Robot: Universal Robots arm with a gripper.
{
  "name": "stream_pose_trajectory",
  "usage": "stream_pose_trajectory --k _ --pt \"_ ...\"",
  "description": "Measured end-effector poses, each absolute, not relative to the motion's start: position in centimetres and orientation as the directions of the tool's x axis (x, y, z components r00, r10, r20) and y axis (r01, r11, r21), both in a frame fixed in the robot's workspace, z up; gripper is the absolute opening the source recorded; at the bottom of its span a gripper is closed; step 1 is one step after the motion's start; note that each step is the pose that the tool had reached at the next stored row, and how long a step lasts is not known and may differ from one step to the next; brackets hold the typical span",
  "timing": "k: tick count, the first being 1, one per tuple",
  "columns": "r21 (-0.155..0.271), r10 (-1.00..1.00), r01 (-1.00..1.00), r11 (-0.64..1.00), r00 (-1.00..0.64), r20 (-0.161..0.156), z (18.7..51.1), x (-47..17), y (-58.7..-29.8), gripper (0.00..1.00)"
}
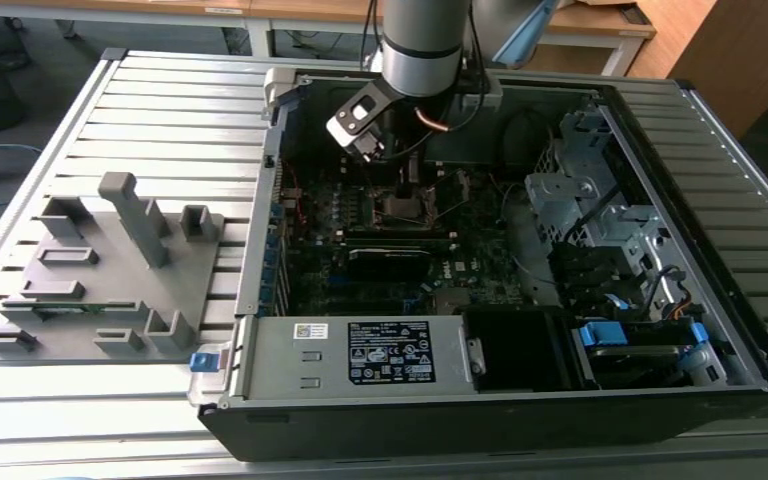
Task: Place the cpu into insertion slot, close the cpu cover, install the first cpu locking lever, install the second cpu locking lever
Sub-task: 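Place the cpu into insertion slot, then close the cpu cover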
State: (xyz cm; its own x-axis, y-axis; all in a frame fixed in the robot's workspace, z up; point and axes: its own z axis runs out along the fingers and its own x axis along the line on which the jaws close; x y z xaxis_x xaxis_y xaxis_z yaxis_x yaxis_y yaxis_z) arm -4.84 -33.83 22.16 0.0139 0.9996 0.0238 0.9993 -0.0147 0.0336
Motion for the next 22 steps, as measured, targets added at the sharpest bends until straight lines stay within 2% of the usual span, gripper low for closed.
stream_pose_trajectory --k 22 --pt "0.034 1.000 0.999 -0.015 0.014 0.024 22.73 -4.43 -33.83 0.11"
